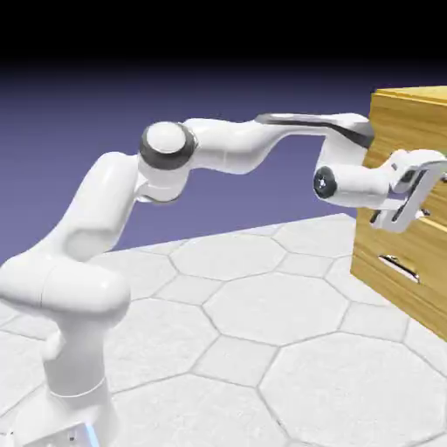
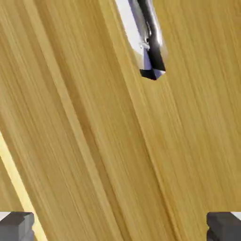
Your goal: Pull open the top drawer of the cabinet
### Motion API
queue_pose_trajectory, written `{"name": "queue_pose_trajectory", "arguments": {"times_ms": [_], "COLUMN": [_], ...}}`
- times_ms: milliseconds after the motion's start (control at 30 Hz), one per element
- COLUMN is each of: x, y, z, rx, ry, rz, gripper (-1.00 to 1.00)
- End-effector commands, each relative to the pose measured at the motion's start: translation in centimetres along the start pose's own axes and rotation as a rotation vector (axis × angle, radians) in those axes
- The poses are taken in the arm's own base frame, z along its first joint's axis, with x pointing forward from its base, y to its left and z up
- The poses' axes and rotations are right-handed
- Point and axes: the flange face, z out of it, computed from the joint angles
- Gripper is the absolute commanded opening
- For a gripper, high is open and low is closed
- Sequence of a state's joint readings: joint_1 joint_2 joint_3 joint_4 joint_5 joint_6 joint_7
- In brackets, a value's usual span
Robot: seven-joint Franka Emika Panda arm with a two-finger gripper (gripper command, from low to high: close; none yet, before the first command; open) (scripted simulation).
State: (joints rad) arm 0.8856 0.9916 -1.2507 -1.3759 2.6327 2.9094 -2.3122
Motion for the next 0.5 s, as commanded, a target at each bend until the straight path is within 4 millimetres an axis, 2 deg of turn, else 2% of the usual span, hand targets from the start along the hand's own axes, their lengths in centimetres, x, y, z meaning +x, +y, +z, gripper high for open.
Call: {"name": "queue_pose_trajectory", "arguments": {"times_ms": [0,167,467], "x": [0.9,5.6,6.4], "y": [-1.0,-6.8,-7.0], "z": [0.1,0.4,4.0], "rx": [0.002,0.012,0.017], "ry": [0.027,0.164,0.16], "rz": [-0.036,-0.21,-0.216], "gripper": [0.0,0.0,0.0]}}
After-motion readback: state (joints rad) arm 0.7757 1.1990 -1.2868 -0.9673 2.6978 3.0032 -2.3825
